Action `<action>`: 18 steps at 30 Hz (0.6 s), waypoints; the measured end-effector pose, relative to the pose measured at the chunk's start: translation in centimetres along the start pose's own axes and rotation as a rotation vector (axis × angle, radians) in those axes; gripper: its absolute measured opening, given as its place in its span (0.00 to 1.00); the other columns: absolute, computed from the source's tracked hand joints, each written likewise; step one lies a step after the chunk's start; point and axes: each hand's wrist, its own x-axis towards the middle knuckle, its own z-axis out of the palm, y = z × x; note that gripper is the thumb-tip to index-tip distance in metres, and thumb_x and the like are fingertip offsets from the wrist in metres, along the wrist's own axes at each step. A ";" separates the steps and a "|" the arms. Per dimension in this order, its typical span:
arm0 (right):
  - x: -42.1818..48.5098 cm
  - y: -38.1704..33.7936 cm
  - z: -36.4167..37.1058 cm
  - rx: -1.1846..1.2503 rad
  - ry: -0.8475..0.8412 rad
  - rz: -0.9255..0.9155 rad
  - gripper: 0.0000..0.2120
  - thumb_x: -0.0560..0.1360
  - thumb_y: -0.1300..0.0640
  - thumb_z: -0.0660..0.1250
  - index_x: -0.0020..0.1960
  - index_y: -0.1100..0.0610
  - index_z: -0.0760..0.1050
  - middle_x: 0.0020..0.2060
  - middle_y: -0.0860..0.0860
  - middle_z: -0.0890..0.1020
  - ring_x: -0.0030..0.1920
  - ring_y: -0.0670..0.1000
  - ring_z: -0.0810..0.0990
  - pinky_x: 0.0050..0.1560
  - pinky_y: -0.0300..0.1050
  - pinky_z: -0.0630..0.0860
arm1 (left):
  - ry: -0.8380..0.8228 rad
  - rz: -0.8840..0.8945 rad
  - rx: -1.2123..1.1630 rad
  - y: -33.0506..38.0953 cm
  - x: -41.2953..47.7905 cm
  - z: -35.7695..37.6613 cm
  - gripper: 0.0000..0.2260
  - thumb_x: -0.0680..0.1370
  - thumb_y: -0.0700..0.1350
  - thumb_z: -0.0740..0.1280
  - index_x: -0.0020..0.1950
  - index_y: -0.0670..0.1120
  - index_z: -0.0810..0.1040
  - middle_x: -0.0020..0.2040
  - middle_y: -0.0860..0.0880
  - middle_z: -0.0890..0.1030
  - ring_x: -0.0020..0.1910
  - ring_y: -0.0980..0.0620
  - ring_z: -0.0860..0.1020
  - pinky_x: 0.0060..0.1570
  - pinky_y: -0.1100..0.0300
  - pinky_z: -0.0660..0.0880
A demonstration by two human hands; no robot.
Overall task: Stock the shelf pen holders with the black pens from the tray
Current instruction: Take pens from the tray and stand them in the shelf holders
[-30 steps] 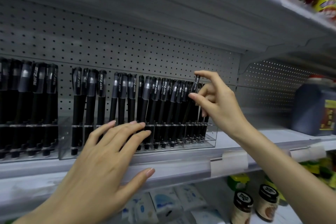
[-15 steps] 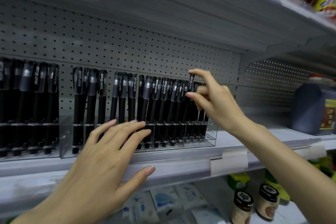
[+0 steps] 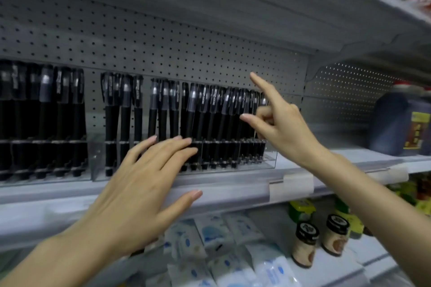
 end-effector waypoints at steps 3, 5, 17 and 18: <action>-1.1 -2.6 -0.2 0.048 -0.023 -0.031 0.33 0.77 0.55 0.65 0.77 0.53 0.54 0.26 0.55 0.75 0.28 0.54 0.73 0.36 0.47 0.75 | -0.002 0.033 -0.002 0.0 -1.0 -0.9 0.27 0.80 0.63 0.52 0.73 0.48 0.68 0.73 0.51 0.68 0.73 0.56 0.60 0.73 0.55 0.49; -2.3 -4.7 0.2 0.121 -0.088 -0.054 0.32 0.77 0.55 0.65 0.76 0.54 0.55 0.26 0.52 0.75 0.28 0.53 0.73 0.34 0.38 0.72 | 0.013 0.037 -0.016 0.3 -2.3 -1.7 0.27 0.80 0.62 0.52 0.73 0.47 0.68 0.74 0.50 0.67 0.74 0.55 0.60 0.73 0.55 0.49; -20.5 -13.4 10.8 0.066 -1.258 -0.009 0.21 0.73 0.38 0.62 0.64 0.44 0.68 0.49 0.39 0.73 0.45 0.41 0.75 0.44 0.25 0.67 | -0.373 -0.312 -0.269 4.1 -26.0 -4.1 0.25 0.81 0.61 0.50 0.72 0.50 0.66 0.74 0.52 0.66 0.75 0.56 0.59 0.74 0.55 0.50; -22.6 -13.7 11.7 0.107 -1.332 0.062 0.20 0.74 0.40 0.63 0.63 0.45 0.69 0.50 0.40 0.73 0.46 0.41 0.74 0.45 0.25 0.66 | -0.396 -0.358 -0.296 4.4 -27.7 -4.0 0.24 0.81 0.61 0.50 0.72 0.50 0.66 0.74 0.52 0.66 0.75 0.57 0.59 0.74 0.55 0.50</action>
